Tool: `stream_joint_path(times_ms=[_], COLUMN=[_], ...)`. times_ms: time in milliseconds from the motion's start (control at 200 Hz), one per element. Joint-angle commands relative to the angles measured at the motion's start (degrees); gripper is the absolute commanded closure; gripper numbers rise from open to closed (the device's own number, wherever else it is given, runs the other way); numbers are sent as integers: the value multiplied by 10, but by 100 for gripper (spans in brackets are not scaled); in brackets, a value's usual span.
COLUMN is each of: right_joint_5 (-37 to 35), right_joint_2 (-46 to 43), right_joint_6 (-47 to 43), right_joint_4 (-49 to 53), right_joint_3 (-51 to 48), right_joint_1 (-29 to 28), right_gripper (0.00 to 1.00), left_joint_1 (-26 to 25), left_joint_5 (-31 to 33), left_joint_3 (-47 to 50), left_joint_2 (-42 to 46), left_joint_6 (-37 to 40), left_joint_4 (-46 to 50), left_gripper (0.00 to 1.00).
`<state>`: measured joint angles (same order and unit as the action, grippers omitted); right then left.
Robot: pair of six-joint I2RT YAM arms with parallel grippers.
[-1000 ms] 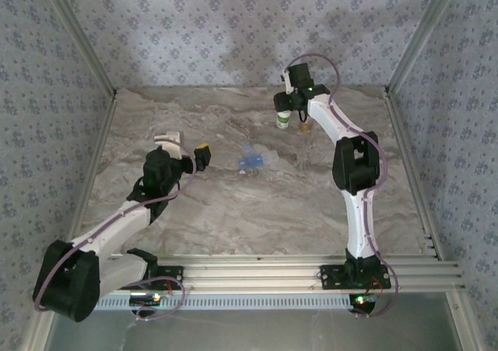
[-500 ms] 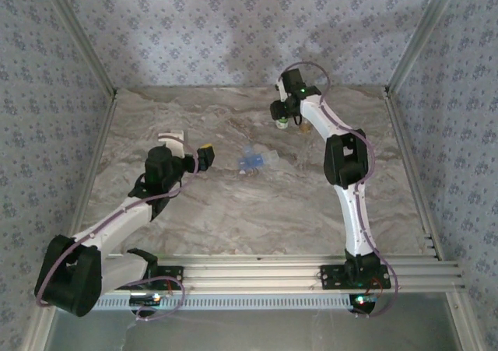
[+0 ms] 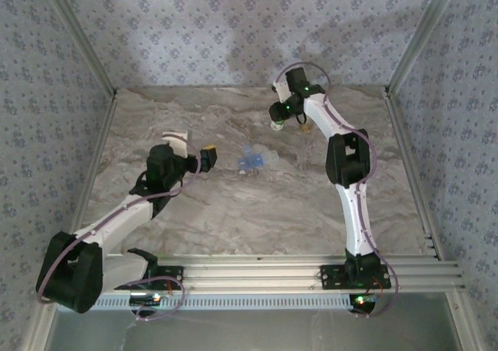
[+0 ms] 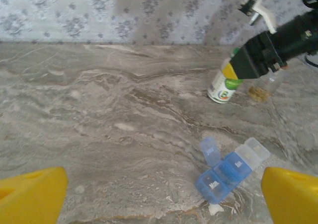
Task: Sort the pills into containers
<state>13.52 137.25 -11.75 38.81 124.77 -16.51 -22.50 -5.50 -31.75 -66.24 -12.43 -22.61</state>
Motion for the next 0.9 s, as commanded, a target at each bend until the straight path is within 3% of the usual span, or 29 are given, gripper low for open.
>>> stream_joint_path(times_ms=[0,150,245,305,420,715,895], right_joint_5=[126,235,331,349,378,387,376], right_joint_2=[-118,-275,-353,-393,-452,-540,-561], right_joint_6=[-186,-401,-588,-636,-780,-847,-854], right_joint_4=[-8,-67,-6,0,51,89,112], right_joint_3=[-77,-243,-303,-332,-374,-428,-441], right_joint_1=[-9,-15,-12,-17,-24,-69,-106], right_gripper=[71,73,71,71,70,69,70], left_joint_1=[-3,-1,-2,-3,-9,-51,-62], left_joint_5=[-98,-262,-357,-415,-450,-466,-493], left_joint_3=[-29,-30,-58,-85,-114,-170,-186], left_joint_2=[-25,-58,-85,-103,-133,-156,-156], left_joint_6=[74,150,198,224,262,425,445], left_joint_4=[-25,-93,-88,-67,-66,62,98], left_gripper=[1,1,3,7,9,10,12])
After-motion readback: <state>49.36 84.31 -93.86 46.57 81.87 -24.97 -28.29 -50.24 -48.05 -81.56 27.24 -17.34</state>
